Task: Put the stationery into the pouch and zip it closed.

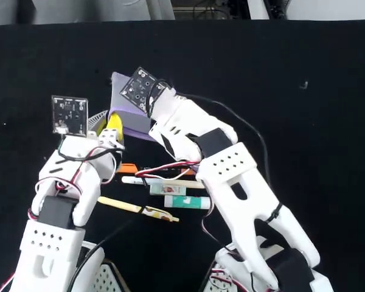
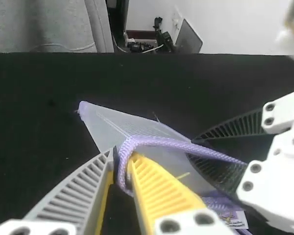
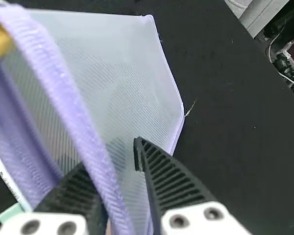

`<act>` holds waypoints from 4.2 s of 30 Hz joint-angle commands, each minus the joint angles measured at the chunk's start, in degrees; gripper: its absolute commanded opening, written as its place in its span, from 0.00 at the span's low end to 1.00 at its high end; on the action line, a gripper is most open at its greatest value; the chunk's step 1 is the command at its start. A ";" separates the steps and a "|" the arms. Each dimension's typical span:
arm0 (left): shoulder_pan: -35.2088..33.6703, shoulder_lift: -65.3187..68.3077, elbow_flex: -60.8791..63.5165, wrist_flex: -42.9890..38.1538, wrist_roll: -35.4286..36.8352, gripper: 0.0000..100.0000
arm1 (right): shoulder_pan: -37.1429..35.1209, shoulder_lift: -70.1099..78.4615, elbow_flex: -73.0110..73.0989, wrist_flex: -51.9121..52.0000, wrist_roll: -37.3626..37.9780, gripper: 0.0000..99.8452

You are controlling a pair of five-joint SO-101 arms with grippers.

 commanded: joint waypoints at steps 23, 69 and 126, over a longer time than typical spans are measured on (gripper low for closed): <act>0.04 0.09 10.42 -13.80 -7.47 0.21 | -0.44 -10.68 2.95 3.87 2.73 0.01; -7.34 21.45 -9.45 -4.40 0.00 0.03 | -2.20 -11.03 -3.56 6.95 -4.13 0.33; -40.04 51.08 -42.68 20.40 0.35 0.03 | -16.62 -10.51 -1.36 32.35 -3.69 0.32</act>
